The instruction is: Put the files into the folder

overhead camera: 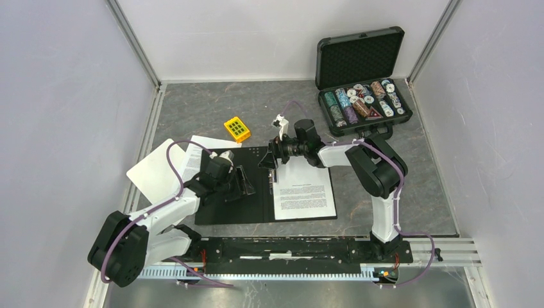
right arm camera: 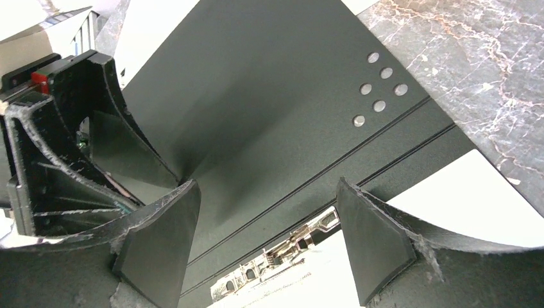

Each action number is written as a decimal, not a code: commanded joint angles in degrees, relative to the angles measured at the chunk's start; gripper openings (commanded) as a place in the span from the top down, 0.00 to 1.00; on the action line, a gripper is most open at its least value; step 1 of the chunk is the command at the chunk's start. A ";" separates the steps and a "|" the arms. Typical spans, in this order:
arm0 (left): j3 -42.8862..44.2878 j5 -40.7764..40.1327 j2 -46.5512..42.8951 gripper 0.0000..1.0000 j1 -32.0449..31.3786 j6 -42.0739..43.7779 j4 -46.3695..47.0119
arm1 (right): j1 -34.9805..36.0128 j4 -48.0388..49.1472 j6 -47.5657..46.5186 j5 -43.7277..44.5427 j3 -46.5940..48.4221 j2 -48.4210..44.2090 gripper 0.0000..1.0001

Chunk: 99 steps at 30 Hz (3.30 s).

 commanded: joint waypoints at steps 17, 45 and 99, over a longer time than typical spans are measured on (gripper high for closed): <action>-0.21 -2.19 2.89 0.38 0.32 -3.15 3.01 | 1.36 5.65 1.03 -4.57 -9.55 -11.63 0.17; 2.98 0.09 -2.95 0.38 1.41 -2.44 -2.13 | 4.81 -9.15 25.20 18.69 -18.41 -26.27 0.33; -1.00 -1.22 -3.60 0.39 1.87 -1.78 -1.08 | 5.71 -13.57 28.08 18.32 -11.20 -20.30 0.53</action>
